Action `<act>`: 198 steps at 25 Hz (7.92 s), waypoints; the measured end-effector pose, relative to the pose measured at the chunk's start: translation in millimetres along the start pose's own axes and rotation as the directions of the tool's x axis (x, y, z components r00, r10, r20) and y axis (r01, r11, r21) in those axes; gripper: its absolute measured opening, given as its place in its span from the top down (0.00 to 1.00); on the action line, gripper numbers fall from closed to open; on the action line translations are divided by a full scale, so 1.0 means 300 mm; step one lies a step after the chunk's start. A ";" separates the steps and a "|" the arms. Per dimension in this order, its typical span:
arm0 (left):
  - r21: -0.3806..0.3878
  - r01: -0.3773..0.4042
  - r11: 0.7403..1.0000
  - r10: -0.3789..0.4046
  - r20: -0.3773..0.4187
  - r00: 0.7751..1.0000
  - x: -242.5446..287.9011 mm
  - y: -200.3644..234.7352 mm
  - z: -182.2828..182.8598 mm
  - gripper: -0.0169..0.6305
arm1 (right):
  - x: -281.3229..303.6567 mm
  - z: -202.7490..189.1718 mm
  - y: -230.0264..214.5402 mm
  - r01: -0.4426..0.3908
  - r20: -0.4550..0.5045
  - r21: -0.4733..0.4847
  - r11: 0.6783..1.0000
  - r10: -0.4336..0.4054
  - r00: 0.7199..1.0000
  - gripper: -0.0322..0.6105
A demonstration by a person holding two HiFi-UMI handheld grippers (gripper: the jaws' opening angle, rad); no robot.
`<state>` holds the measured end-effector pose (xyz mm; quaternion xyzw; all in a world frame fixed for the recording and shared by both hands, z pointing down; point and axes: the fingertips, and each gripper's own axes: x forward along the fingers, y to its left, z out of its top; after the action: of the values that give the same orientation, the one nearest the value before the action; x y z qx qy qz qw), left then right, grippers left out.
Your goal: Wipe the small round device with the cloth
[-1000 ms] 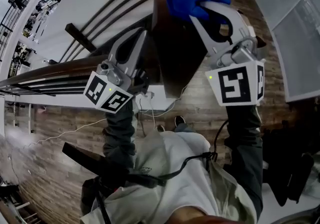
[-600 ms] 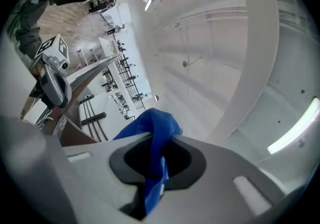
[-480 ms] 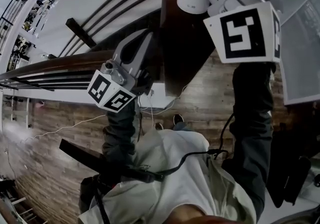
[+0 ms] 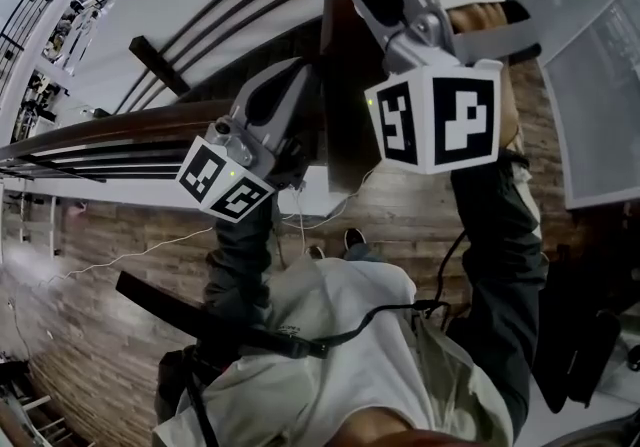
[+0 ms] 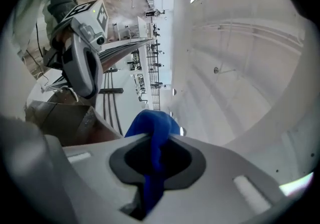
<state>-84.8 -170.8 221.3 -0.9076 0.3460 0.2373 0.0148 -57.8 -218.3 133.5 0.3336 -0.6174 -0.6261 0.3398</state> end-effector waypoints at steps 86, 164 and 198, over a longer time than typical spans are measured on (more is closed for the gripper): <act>-0.121 -0.026 0.992 0.021 -0.042 0.999 -0.166 -0.009 -0.124 0.97 | -0.128 -0.089 0.231 -0.137 -0.039 0.185 0.973 0.147 0.988 0.89; 0.037 0.068 0.997 -0.069 0.031 0.997 0.099 -0.036 0.094 0.97 | 0.003 -0.041 -0.101 0.125 0.069 0.250 0.960 -0.146 0.987 0.90; -0.177 0.089 0.980 -0.101 -0.059 0.993 -0.006 -0.106 -0.159 0.97 | -0.552 -0.311 0.295 0.220 -0.137 0.959 0.177 -0.389 0.911 0.90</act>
<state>-45.7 -154.6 259.9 -0.9284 0.2806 0.2346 -0.0650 111.8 -131.2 220.3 0.5417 -0.8106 -0.1927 -0.1117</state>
